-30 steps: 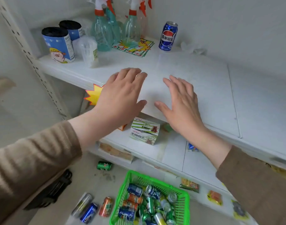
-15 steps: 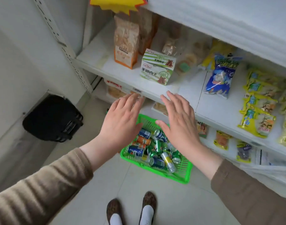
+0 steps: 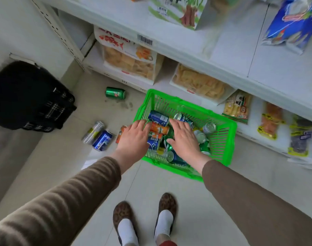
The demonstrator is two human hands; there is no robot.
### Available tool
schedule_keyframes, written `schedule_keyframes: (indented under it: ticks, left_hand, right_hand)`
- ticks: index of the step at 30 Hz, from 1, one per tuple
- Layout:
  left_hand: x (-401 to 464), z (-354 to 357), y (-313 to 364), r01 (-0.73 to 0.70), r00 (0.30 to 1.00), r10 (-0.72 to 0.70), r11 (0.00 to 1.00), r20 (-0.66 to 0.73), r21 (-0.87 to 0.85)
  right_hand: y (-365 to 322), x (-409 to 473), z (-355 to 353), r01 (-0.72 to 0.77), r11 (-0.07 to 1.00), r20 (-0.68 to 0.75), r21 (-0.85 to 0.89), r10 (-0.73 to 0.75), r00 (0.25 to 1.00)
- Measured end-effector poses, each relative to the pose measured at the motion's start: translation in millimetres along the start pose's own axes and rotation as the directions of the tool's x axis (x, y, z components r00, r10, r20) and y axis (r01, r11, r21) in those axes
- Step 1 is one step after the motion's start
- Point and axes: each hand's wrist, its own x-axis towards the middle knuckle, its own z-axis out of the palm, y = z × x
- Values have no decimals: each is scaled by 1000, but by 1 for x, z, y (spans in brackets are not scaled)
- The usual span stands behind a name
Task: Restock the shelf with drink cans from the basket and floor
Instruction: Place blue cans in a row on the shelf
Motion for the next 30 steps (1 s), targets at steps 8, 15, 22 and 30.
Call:
schedule_keyframes:
  ticks: [8,15,22,30]
  left_hand:
    - [37,97,-4,20,993,-23,999,114,30]
    - [64,145,-9,-6,992,4,1000,122,13]
    - [71,154,-12,-8,996,10,1000,89,-24]
    - [31,77,-7,43,994,-35,996,106,-72]
  right_hand:
    - [17,39,118,1,999,172,36,-7,985]
    - [10,78,185,49,999,246,4,-49,968]
    - [2,91,207,-15,1000,222,-23,20,975]
    - [12,44,114,-284,908,198,310,230,953]
